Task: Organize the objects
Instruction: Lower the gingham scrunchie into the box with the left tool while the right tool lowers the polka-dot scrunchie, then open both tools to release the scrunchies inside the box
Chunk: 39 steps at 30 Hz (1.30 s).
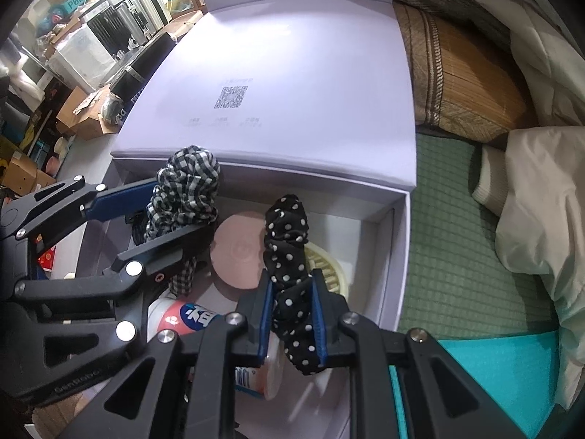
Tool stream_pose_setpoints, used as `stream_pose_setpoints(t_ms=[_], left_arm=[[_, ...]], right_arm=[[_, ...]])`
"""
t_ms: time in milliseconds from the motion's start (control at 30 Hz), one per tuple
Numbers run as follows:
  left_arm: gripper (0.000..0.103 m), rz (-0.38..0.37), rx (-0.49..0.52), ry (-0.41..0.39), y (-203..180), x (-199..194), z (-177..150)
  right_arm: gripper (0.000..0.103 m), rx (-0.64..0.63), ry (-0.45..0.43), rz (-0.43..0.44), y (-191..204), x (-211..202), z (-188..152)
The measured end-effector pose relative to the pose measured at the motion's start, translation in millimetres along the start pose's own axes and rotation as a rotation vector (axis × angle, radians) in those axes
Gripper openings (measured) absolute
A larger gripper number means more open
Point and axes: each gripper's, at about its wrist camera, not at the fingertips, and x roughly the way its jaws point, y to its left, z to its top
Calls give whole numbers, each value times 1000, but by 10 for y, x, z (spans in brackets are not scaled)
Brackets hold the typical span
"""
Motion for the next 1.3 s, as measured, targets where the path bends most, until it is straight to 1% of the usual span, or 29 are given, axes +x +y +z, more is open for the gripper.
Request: stream_pose_setpoints(t_ms=[133,267,400,467,500,600,700,800,867,900,933,1033,1133,1200,1233,1267,1300], left_arm=[[48,-10,-50,-15,57,-38,-34],[57,10,-62,-18,84,-90,-74],[66,42,-74,-53,130,-191,-112],[70,50,-79,-70,166,-249,-125],[73,54,-82,-75,184,-270,-127],[77,77,-98,-87,245,-318,-127],[78,90,-110,-101,294,-354,-128],[78,80,-100,-100,299,-366,-121],[78,89,-83,-93,278,-370,-108],[78,100,-75,-88,266,-368,-102],[78,112,-65,-84,250,-367,-98],[78,117,-36,-94,208,-370,-98],[78,119,-35,-95,206,-353,-102],[78,111,-52,-84,237,-336,-107],[78,109,-59,-85,247,-338,-117],[78,107,-66,-89,261,-347,-126],[78,106,-70,-91,270,-354,-132]], right_arm=[[19,4,-6,35,56,6,39],[19,27,-40,66,58,-48,26],[19,29,-78,101,92,-124,29],[19,25,-95,105,115,-150,34],[19,21,-102,96,127,-163,41],[19,0,-127,85,175,-210,58],[19,-25,-156,68,210,-261,46],[19,-28,-140,52,202,-228,50],[19,-35,-131,35,204,-206,54],[20,-46,-129,20,217,-196,58],[23,-56,-130,11,221,-192,58],[25,-88,-131,-8,231,-155,51],[25,-92,-113,-7,214,-79,69],[25,-103,-109,-15,229,-18,98],[27,-111,-104,-18,244,1,108],[32,-121,-102,-20,264,18,120],[44,-133,-98,-29,293,36,133]])
